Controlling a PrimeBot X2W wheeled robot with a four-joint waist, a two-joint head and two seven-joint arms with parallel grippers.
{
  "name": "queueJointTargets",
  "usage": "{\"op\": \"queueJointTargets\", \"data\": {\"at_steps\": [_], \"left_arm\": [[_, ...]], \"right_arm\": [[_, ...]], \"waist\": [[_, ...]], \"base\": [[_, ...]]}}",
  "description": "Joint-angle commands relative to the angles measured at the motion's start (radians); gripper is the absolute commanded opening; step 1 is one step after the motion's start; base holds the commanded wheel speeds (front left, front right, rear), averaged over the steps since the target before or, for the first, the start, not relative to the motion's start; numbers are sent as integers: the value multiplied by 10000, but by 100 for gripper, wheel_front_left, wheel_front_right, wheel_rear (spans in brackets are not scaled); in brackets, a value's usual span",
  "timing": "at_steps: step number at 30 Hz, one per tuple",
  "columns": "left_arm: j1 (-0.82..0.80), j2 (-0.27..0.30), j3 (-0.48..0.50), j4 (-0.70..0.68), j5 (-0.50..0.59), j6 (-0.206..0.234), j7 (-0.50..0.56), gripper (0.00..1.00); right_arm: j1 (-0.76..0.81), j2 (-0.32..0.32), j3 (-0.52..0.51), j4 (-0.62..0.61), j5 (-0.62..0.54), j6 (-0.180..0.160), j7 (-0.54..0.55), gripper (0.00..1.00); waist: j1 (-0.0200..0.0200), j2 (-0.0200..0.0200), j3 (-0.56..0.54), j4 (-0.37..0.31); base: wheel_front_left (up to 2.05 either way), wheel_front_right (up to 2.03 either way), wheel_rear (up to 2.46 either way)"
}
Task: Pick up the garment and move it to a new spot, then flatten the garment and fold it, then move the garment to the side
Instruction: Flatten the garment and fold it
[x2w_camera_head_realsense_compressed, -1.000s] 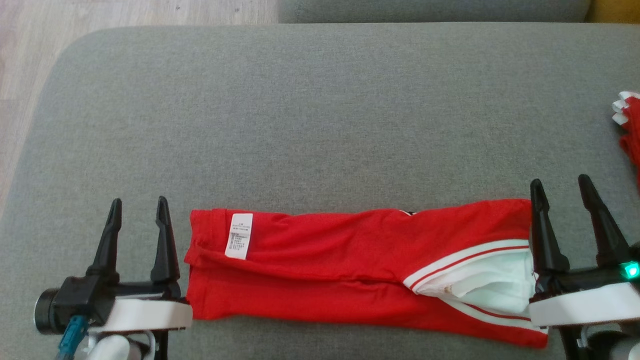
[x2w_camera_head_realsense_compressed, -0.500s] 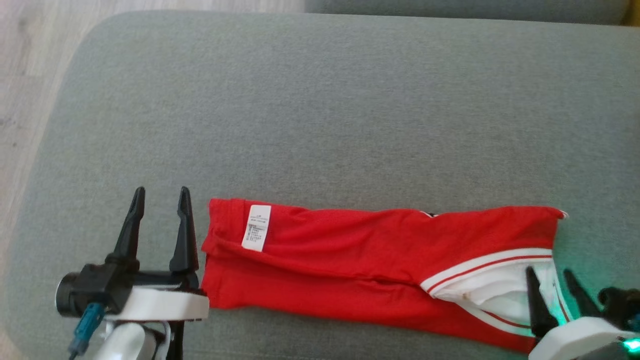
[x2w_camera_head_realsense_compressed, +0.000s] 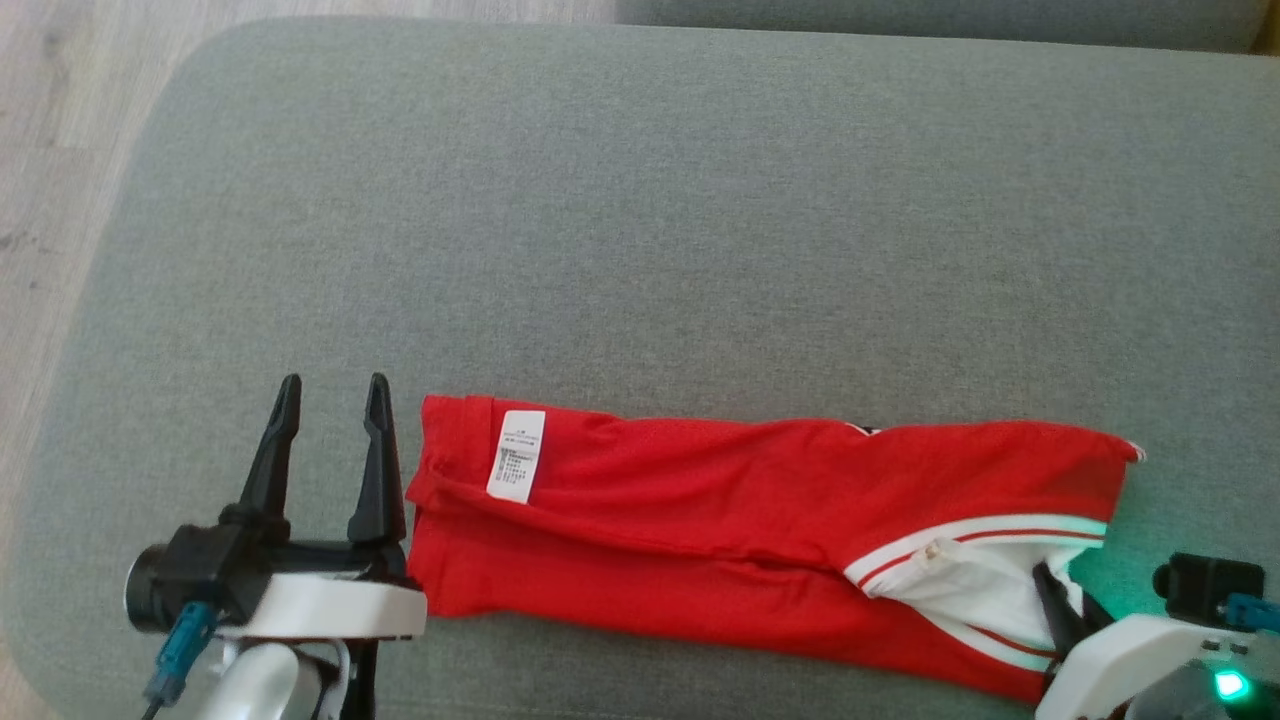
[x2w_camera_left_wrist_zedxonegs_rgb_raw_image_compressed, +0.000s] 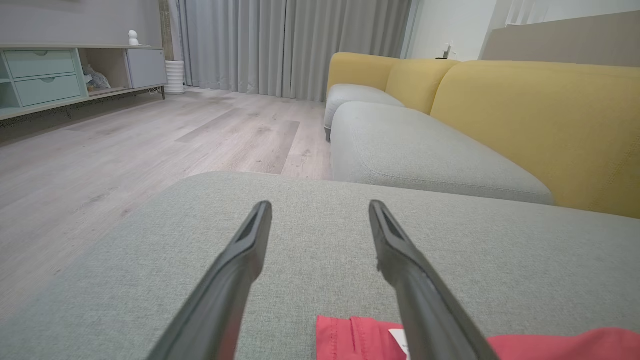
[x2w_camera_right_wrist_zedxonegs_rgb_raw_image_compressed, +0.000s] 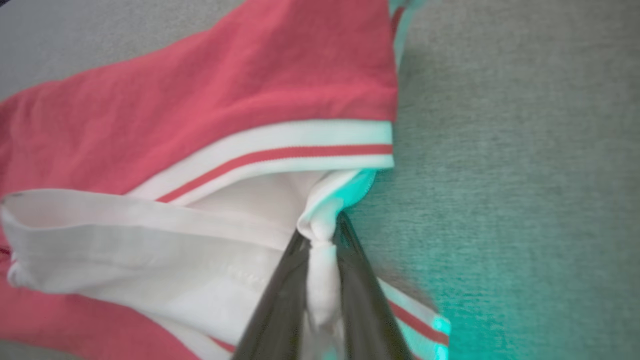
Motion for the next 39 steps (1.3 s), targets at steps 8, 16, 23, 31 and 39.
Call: {"op": "queueJointTargets", "data": {"at_steps": [8,16,23,31,39], "left_arm": [[-202,95,602,-306,209,-2,-93,100],[-16,78,704,-413,222,23,-94,100],[-43,60,712,-463,175,-26,-94,100],[-194,-11,664,-380,98,-143,-94,100],[-356,-263,609,-178,30,-329,-95,100]], "right_arm": [[-214,-274,-949,-1569,-579,-6,-326,0],[-248,-347,-2496,-2745,-980,-6,396,0],[-929,-194,10,-4479,-1180,-6,1595,0],[-1829,-38,3592,-3335,133,-6,1518,0],[-2928,-28,6462,-911,2538,-6,-409,0]], "waist": [[0,-1,-183,-250],[0,-1,-304,-489],[0,-1,-291,-628],[0,-1,-168,-447],[0,-1,27,27]], "base": [[0,0,0],[0,0,0],[0,0,0],[0,0,0],[0,0,0]]}}
